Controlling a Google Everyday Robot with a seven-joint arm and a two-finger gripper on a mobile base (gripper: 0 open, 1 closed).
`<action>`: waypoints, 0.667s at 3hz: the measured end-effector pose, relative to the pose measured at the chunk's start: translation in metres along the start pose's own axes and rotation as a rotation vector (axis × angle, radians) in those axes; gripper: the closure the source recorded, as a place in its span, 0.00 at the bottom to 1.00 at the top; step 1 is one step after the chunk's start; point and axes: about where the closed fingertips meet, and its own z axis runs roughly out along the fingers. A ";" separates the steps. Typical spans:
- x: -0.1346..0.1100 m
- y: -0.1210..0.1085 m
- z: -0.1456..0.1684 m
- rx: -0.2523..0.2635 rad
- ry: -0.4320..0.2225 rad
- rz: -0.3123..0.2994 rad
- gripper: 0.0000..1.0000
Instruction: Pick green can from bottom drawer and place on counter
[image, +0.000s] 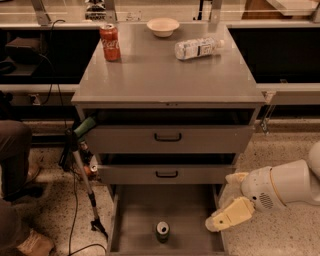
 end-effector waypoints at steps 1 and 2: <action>0.000 0.000 0.000 0.000 0.000 0.000 0.00; 0.016 -0.009 0.022 -0.011 -0.010 -0.041 0.00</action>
Offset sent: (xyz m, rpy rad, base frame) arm 0.0050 0.0044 -0.0804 0.0231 -0.0781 0.0859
